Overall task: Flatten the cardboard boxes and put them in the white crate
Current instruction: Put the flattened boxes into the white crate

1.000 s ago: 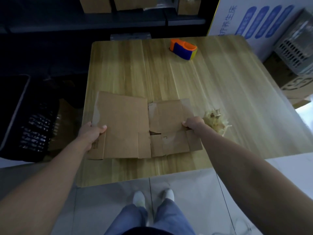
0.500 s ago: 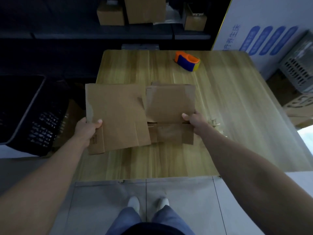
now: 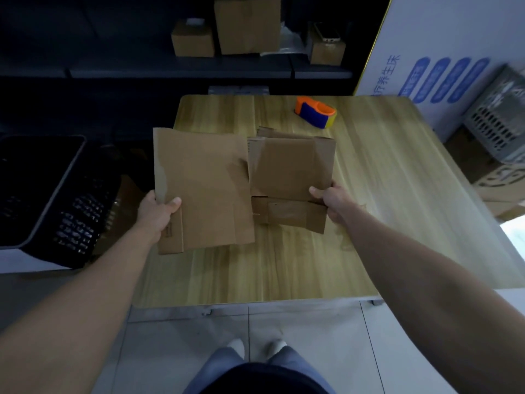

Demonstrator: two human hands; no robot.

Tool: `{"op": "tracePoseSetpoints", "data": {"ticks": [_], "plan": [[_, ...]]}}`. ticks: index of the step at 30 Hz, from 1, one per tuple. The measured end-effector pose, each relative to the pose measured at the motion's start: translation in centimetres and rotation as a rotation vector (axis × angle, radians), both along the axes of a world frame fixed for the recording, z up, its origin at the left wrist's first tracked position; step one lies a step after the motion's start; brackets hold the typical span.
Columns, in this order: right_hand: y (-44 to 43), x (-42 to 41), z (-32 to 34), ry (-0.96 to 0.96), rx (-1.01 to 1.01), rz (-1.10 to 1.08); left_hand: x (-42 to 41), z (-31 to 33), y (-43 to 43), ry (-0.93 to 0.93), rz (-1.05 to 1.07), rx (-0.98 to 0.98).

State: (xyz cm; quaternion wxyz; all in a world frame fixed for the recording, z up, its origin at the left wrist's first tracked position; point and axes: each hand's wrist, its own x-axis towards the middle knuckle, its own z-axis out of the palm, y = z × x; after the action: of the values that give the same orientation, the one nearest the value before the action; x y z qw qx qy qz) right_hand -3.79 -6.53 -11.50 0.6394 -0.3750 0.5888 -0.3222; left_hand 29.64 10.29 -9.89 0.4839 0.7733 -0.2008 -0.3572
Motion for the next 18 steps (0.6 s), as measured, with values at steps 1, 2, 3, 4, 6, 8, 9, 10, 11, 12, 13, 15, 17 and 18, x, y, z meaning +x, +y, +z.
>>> {"op": "tracePoseSetpoints", "data": {"ticks": [1,2,3,4,6,8,9,10,11,12,13,15,17,18], "plan": [[0.0,0.0,0.0,0.023,-0.008,-0.002,0.1,0.0,-0.1,0.0,-0.009,-0.003],[0.0,0.0,0.0,0.054,-0.014,-0.008,0.3,0.0,-0.2,0.0,-0.018,-0.005],[0.1,0.1,-0.1,0.09,-0.022,-0.019,0.5,0.0,-0.3,0.0,-0.027,-0.005],[0.1,0.1,-0.1,0.139,-0.029,-0.027,0.8,0.0,-0.4,0.003,-0.034,-0.005],[0.3,0.0,-0.2,0.238,-0.028,-0.034,1.4,0.0,-0.5,0.015,-0.051,0.002],[0.4,0.1,-0.2,0.291,-0.006,0.002,2.2,0.0,-0.6,0.028,-0.071,0.018],[0.4,0.2,-0.2,0.311,0.003,0.018,2.5,0.0,-0.7,0.03,-0.08,0.023],[0.5,0.3,-0.2,0.342,0.008,0.025,2.8,0.0,-0.8,0.031,-0.087,0.025],[0.5,0.5,0.0,0.378,0.007,0.026,3.1,0.1,-0.9,0.032,-0.091,0.021],[0.6,0.7,0.1,0.401,0.004,0.016,3.3,0.1,-1.0,0.034,-0.094,0.017],[0.6,0.9,0.2,0.398,-0.002,-0.007,3.4,0.0,-1.1,0.034,-0.099,0.013],[0.6,1.3,0.6,0.352,-0.031,-0.05,3.5,0.0,-1.5,0.031,-0.113,0.01],[0.5,1.6,1.1,0.304,-0.075,-0.089,3.4,0.2,-2.3,0.025,-0.127,0.001],[0.4,1.7,1.5,0.288,-0.094,-0.117,3.3,0.4,-2.8,0.026,-0.138,-0.007]]}}
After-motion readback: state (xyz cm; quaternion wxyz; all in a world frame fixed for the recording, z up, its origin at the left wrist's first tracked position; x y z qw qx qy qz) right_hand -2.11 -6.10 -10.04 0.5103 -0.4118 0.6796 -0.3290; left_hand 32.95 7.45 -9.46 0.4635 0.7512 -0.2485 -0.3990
